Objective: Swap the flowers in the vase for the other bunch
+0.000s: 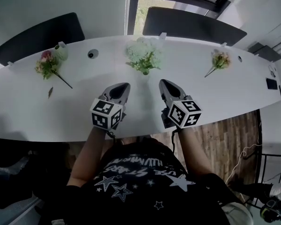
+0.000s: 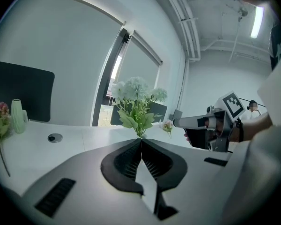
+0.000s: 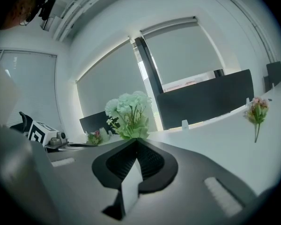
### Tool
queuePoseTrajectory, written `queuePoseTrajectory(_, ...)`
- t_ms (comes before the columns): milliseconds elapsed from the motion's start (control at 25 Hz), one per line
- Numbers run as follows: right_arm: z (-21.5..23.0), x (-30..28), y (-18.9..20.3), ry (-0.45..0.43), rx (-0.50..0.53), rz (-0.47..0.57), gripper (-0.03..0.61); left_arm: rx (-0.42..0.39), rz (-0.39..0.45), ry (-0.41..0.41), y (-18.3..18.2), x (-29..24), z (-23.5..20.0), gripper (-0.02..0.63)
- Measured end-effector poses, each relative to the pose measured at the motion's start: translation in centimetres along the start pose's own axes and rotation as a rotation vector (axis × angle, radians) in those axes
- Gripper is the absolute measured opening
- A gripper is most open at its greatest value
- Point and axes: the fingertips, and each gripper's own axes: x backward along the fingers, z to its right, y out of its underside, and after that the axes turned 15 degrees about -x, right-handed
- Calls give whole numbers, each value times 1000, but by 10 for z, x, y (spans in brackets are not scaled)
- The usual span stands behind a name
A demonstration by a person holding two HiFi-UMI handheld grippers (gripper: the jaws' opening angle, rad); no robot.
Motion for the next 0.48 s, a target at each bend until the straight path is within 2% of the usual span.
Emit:
queuePoseTrajectory(280, 17, -20, -9, -52, -4, -48, 2, 17, -44, -50, 8, -21, -4, 9)
queuePoseTrajectory(480, 23, -31, -9, -85, -3, -76, 2, 13, -4, -53, 7, -31, -2, 9)
